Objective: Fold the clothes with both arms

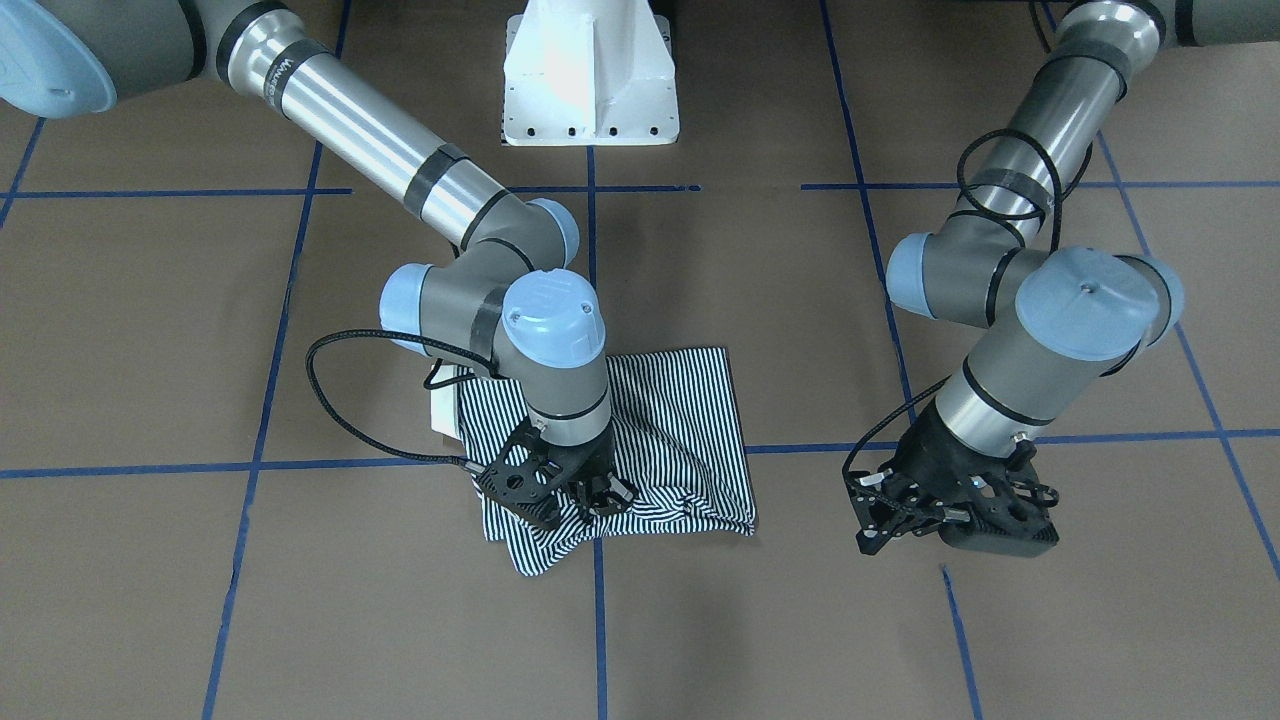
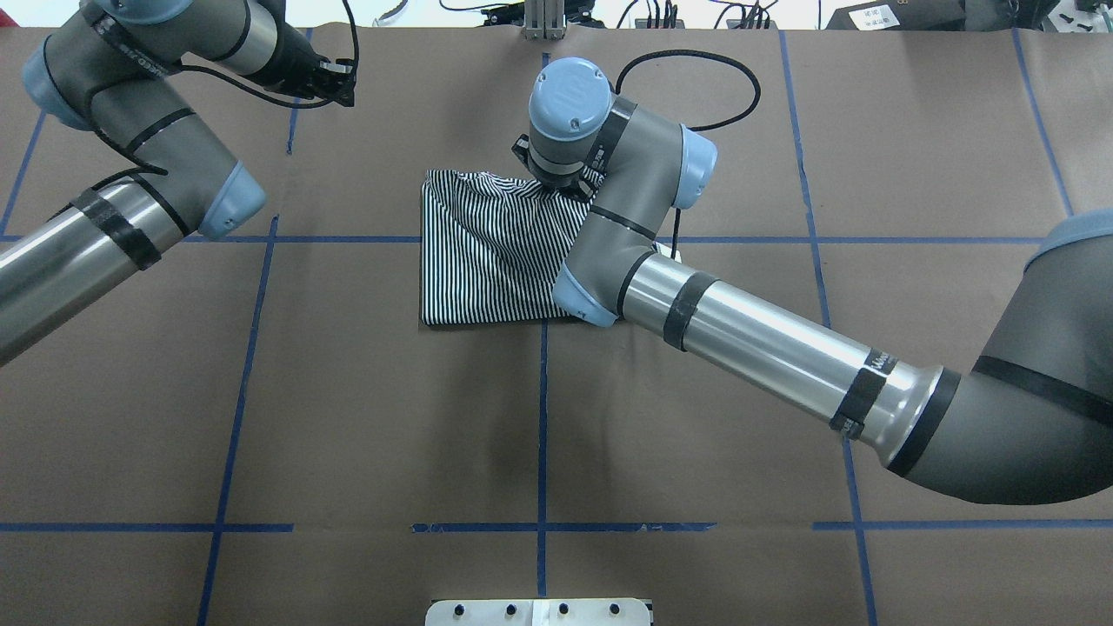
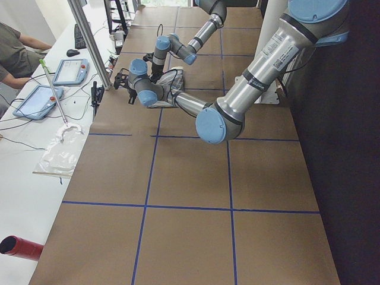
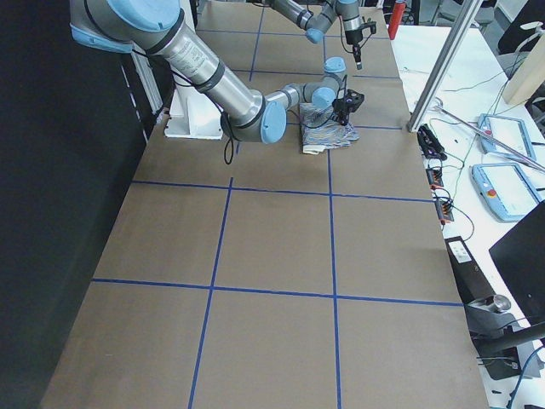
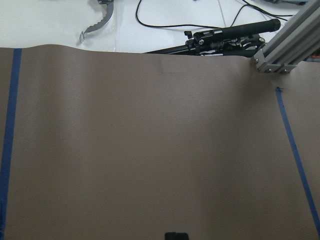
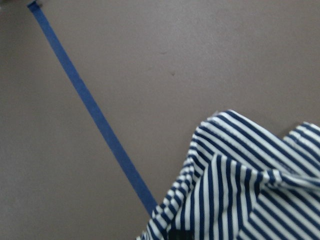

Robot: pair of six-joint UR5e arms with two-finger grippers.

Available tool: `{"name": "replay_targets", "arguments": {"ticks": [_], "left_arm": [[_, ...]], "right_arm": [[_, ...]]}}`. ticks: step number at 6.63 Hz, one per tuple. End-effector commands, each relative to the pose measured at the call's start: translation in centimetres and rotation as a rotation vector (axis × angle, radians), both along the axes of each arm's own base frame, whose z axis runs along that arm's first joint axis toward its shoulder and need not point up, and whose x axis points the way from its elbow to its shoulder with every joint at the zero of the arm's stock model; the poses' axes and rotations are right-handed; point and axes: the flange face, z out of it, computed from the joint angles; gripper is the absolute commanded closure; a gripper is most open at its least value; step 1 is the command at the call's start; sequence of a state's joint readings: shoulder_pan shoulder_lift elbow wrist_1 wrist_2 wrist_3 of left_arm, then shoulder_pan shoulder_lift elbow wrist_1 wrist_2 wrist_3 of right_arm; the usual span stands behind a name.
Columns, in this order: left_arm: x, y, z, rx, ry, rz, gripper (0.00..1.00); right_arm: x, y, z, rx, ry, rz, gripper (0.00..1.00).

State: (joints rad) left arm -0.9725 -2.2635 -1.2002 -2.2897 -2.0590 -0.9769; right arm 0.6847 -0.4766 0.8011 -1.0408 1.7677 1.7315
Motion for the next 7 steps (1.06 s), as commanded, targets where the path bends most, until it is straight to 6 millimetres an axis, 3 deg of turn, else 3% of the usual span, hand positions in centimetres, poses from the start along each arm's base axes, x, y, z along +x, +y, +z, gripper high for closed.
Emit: {"name": "replay_targets", "arguments": {"ticks": [1,2,3,4,5,7], "left_arm": [[-0.8,1.1,1.3,0.001,-0.004,0.004,1.00],[-1.2,1.8,2.1,0.004,-0.004,0.004,1.00],[-2.6,2.4,2.9,0.008,-0.002,-0.004,1.00],[-4.7,3.0,4.1,0.029,-0.018,0.009,1.00],[-9.6,2.1,6.3,0.067,-0.041,0.047,1.00],[-23.3,0.7,11.8,0.136,-0.111,0.075,1.00]], "right_arm": [[5.6,-5.8,1.4,0.045,0.049,0.020,1.00],[8.8,-8.0,1.5,0.044,0.042,0.017,1.00],[13.0,-10.4,3.2,0.044,0.050,-0.033,1.00],[17.1,-9.8,7.1,0.079,0.087,-0.085,1.00],[24.4,-9.2,12.0,0.126,0.109,-0.196,1.00],[39.6,-5.1,21.7,0.215,0.187,-0.363,1.00]]}}
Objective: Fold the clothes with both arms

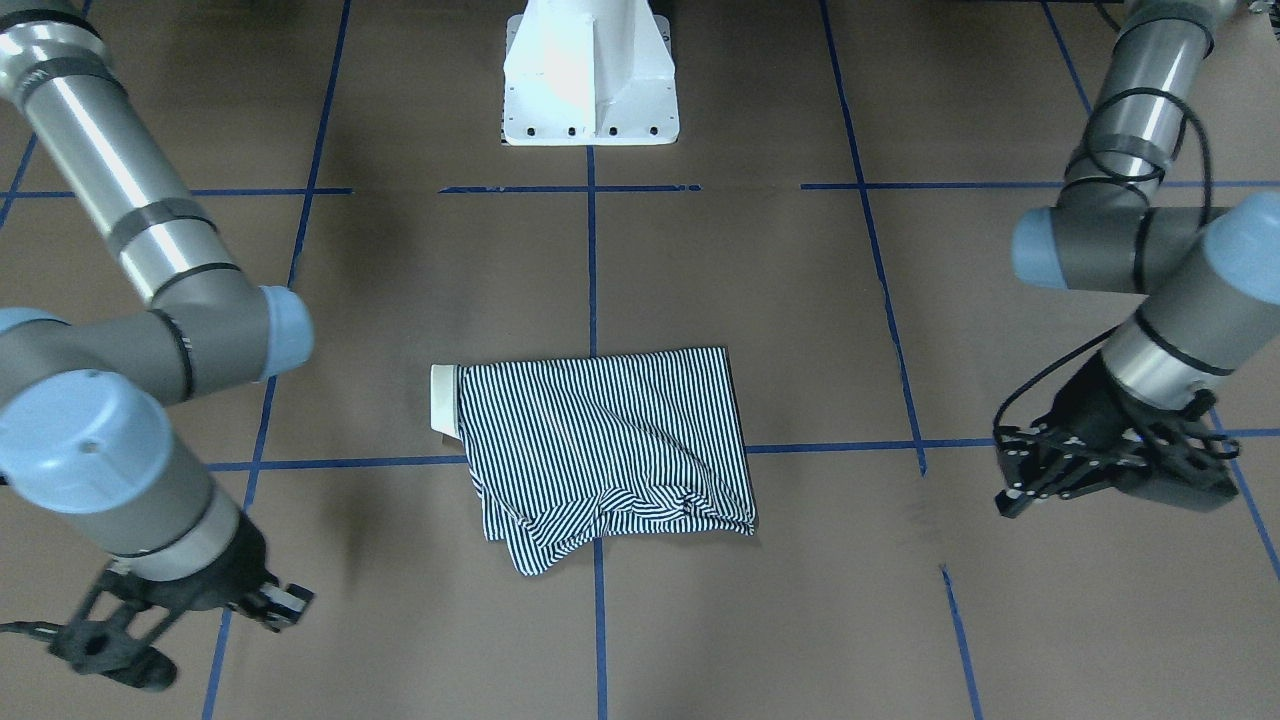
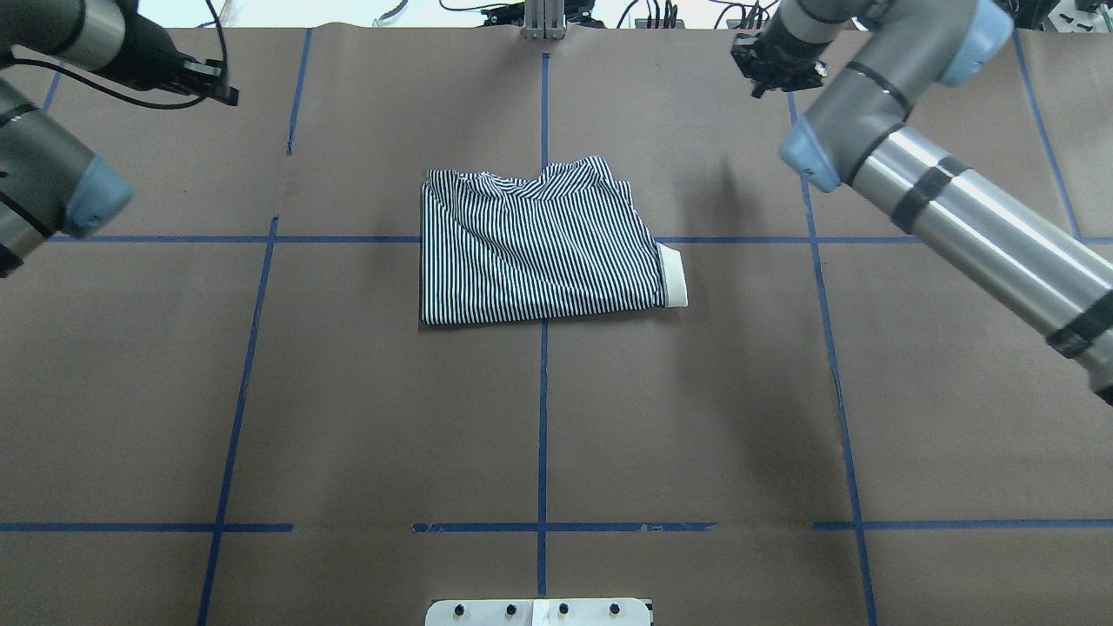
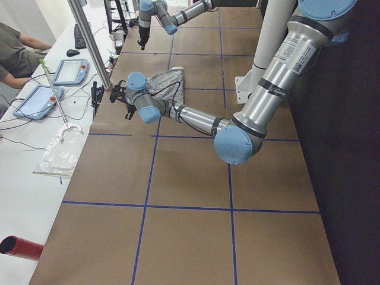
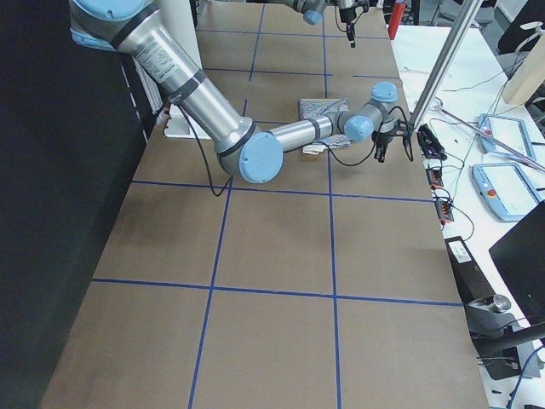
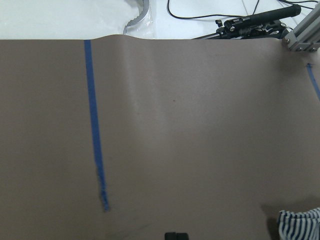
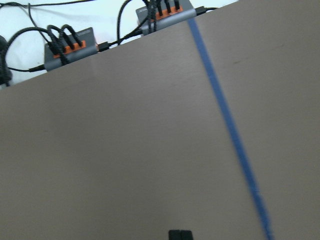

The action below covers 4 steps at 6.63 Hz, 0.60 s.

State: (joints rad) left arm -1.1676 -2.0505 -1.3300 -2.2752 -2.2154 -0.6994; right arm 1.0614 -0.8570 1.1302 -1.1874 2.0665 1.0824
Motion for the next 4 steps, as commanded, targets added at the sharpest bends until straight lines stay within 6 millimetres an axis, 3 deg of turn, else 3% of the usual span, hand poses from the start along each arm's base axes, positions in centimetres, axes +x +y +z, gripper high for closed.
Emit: {"name": "replay_targets", "arguments": {"ticks": [1,2,3,4], "left_arm": [[-13.8,-1.2,3.0,0.066,-0.107,-0.002,1.00],[-18.7,-0.9,2.3,0.070,-0.193,0.029,1.00],[-22.9,1.3,2.6,0.023,-0.266,0.084,1.00],[-27.2,2.8,3.8,-0.071,-0.294,0.095,1.00]], "right_arm": [[16.6,5.3,8.4,0.087,0.071,-0.178,1.00],[23.4,9.4,12.4,0.125,0.119,-0.264,1.00],[29.0,13.7,17.2,0.183,0.161,-0.350,1.00],[33.1,16.3,20.5,0.170,0.127,-0.373,1.00]]}}
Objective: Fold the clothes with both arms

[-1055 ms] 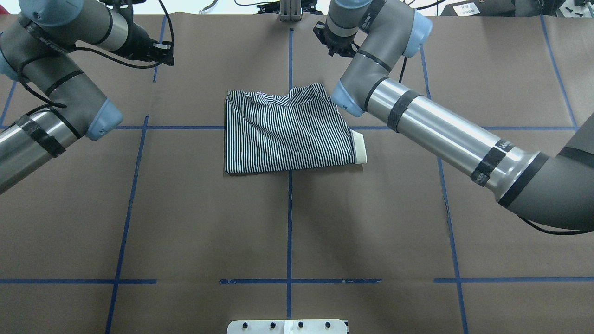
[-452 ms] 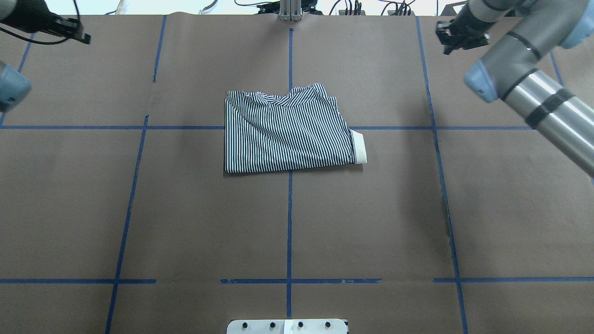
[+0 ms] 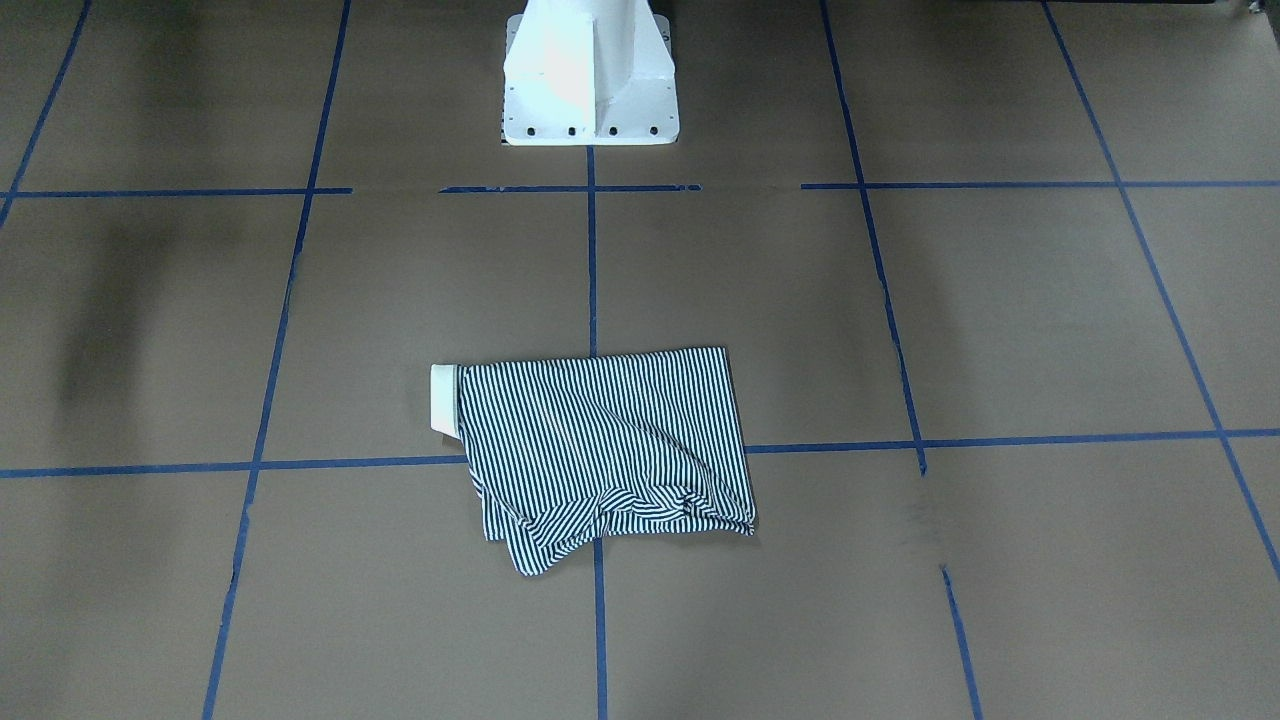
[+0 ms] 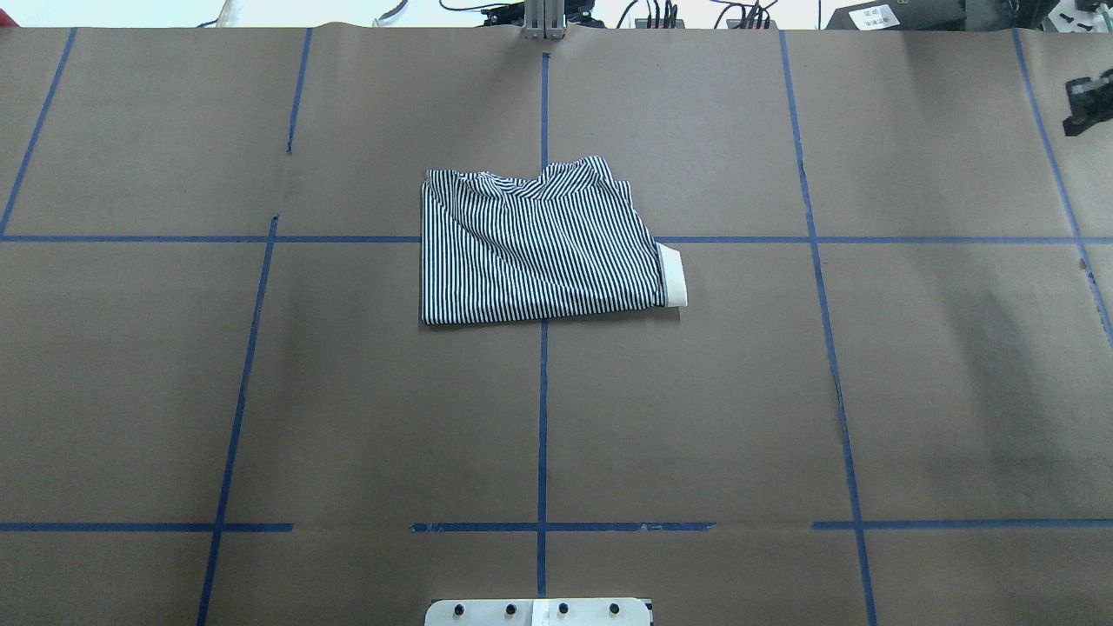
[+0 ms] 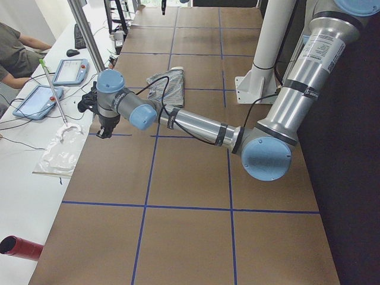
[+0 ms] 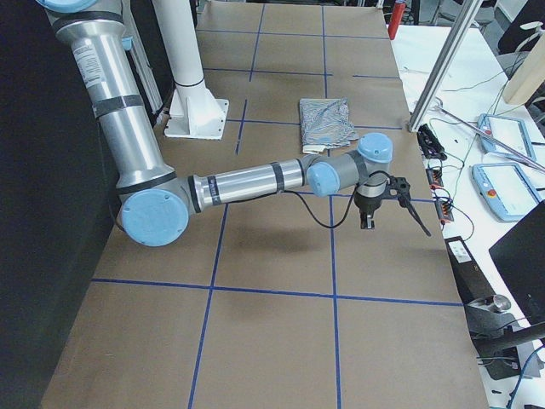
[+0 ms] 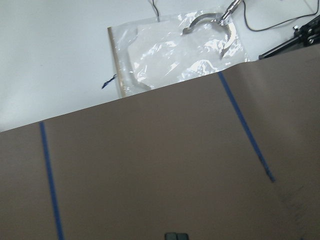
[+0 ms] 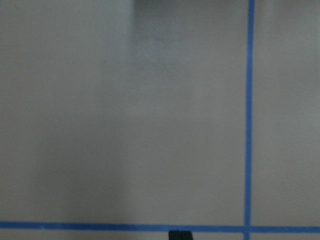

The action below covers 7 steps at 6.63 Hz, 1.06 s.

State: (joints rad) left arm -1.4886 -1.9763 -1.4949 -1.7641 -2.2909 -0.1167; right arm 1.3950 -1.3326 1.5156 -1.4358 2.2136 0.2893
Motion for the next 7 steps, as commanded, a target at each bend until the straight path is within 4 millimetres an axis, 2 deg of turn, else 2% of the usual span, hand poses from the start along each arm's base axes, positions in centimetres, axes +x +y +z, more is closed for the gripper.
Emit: {"name": "replay_targets", "arguments": {"ticks": [1,2,4,5,6,7], "left_arm": [[-6.7,5.6,7.2,-0.179,-0.070,0.072,0.59],[-6.4,12.1,13.9,-0.204,-0.049,0.148,0.01],[-6.0,16.0,11.3,-0.244,0.016,0.100,0.00],[-5.7,17.5,9.6,-0.206,0.005,0.101,0.00],[-5.6,19.7,9.7,-0.209,0.014,0.103,0.00],[-5.7,21.2,11.7,-0.243,0.004,0.102,0.00]], "right_arm": [[7.4,5.7,5.6,-0.017,-0.041,-0.046,0.01],[7.9,6.0,5.7,-0.027,-0.041,-0.039,0.00],[7.9,6.5,6.1,-0.066,-0.037,-0.050,0.00],[7.7,6.8,6.2,-0.081,-0.036,-0.056,0.00],[7.6,6.8,6.3,-0.086,-0.034,-0.057,0.00],[7.7,7.7,5.2,-0.062,-0.021,-0.055,0.00]]}}
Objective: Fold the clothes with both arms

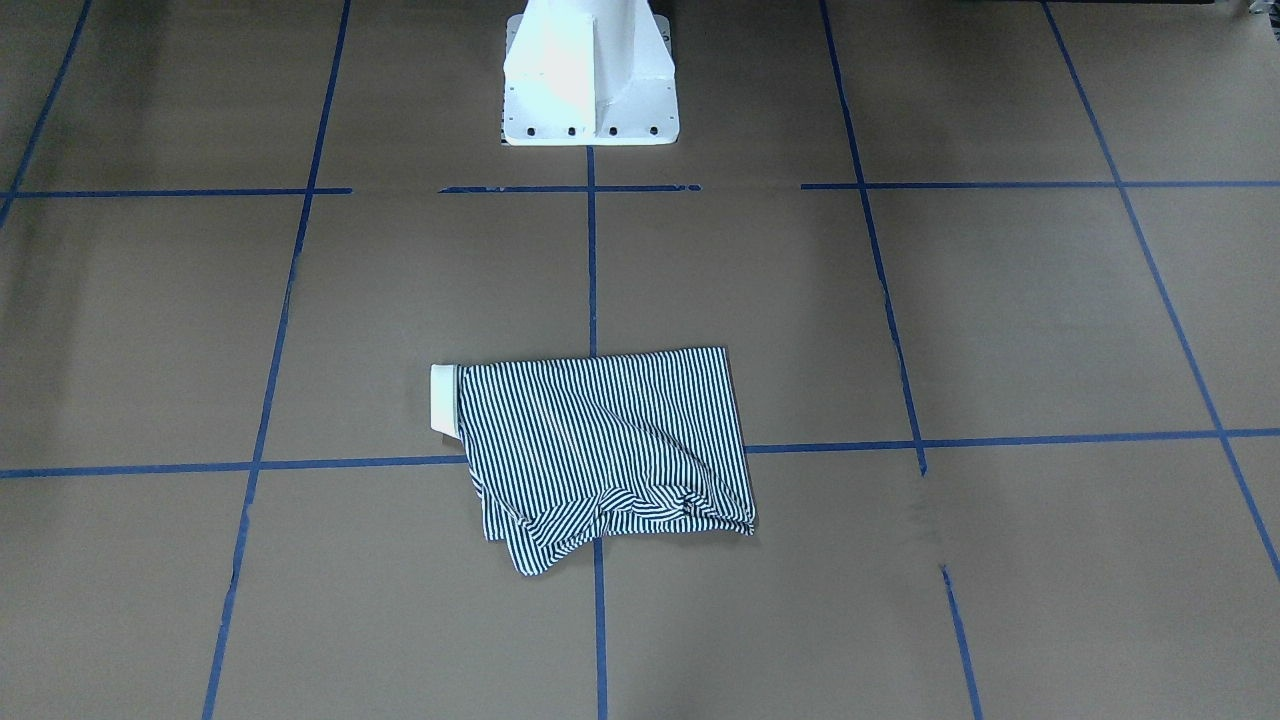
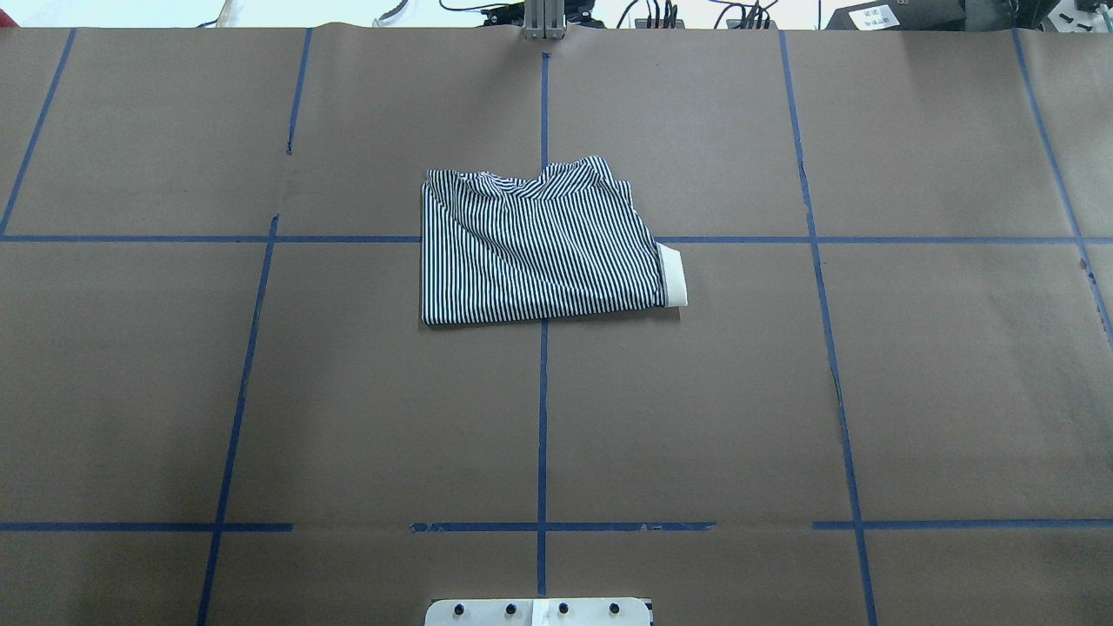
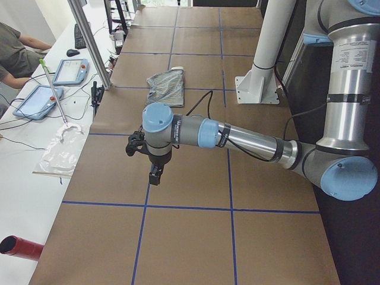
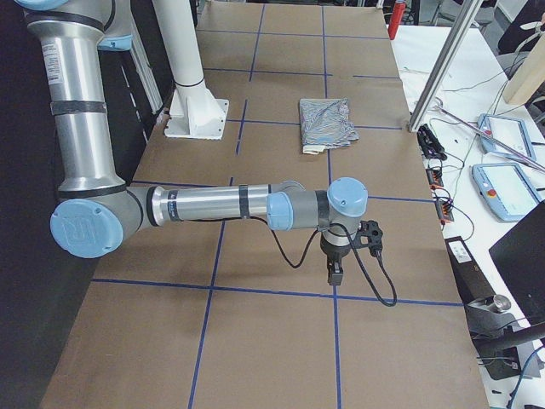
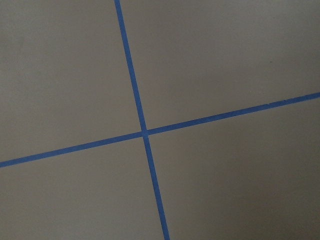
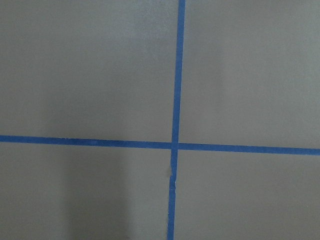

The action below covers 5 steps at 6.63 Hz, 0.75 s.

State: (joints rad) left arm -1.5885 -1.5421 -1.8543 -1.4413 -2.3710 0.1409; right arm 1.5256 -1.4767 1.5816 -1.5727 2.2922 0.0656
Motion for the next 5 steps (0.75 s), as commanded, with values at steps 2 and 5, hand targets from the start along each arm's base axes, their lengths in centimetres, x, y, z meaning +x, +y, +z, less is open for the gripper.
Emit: {"name": "replay_targets", "arguments": {"ticks": [2,5], "left_arm": [[0.0,2.0,1.2,-0.007,-0.008,-0.003,0.00],[0.2,1.2,3.2,-0.034,-0.007,0.006,0.00]], "right_arm": [[-0.2,2.3,0.7,-0.009,-0.004,-0.004,0.00],[-1.9,2.0,0.5,-0.009,0.006,-0.028,0.00]]}}
